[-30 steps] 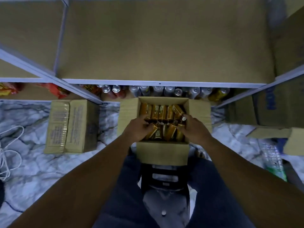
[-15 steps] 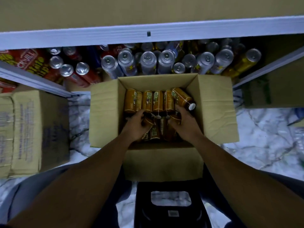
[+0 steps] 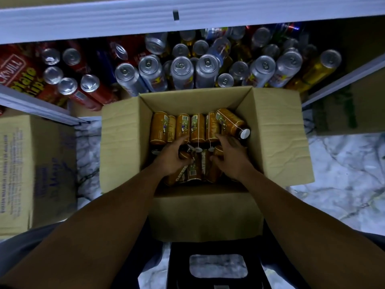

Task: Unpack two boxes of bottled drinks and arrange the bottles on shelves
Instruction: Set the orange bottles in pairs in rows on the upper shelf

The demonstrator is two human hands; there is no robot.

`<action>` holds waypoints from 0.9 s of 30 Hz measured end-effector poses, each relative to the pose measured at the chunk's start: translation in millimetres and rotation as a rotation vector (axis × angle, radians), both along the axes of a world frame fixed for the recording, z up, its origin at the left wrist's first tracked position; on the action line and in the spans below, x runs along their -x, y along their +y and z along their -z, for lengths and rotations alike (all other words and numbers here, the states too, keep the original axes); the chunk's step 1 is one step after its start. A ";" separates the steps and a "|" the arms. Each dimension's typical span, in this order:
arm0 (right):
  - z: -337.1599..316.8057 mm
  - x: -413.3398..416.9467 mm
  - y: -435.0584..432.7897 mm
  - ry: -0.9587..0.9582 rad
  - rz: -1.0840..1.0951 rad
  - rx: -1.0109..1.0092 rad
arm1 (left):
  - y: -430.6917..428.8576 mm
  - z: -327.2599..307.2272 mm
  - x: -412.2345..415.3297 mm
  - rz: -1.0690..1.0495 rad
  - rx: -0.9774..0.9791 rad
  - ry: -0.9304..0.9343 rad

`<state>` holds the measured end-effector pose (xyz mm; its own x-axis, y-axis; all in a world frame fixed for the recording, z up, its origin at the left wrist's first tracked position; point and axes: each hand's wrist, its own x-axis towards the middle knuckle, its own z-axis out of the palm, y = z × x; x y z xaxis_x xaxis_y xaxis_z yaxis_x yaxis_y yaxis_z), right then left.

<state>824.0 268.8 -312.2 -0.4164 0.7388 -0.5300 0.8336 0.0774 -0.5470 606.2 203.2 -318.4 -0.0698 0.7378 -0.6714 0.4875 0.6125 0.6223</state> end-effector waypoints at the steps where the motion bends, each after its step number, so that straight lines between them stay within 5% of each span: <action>1: 2.6 1.4 -2.5 -0.015 -0.012 -0.047 | -1.5 3.8 0.0 -0.007 -0.007 0.007; 13: 1.6 8.5 -7.0 0.243 0.117 0.007 | -22.0 12.7 -6.9 -0.061 -0.198 0.060; 27: 2.1 6.9 -6.4 0.318 0.361 0.294 | -27.7 5.6 -11.2 -0.194 -0.094 0.012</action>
